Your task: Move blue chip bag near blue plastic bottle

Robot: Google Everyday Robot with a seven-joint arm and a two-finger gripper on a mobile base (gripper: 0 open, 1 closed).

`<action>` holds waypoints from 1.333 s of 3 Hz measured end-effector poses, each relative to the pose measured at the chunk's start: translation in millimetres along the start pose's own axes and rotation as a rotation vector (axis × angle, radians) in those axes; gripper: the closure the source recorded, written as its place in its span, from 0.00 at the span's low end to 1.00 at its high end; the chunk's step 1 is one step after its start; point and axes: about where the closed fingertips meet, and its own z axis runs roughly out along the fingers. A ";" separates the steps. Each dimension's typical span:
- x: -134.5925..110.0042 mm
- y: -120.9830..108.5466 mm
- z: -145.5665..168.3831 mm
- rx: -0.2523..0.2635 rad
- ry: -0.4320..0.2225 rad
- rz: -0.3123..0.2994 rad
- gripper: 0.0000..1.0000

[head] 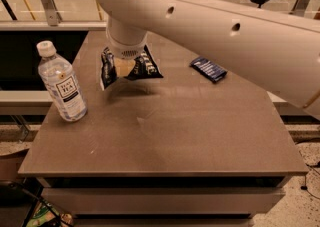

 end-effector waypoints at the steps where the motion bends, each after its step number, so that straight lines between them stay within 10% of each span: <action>1: -14.1 36.2 10.6 -0.033 0.034 0.076 1.00; 2: -26.5 63.0 16.0 -0.048 0.071 0.147 1.00; 4: -25.1 64.1 17.0 -0.051 0.074 0.175 0.59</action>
Offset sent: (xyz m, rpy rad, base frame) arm -0.0811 0.0253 -0.0646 -0.0002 0.1077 -0.2598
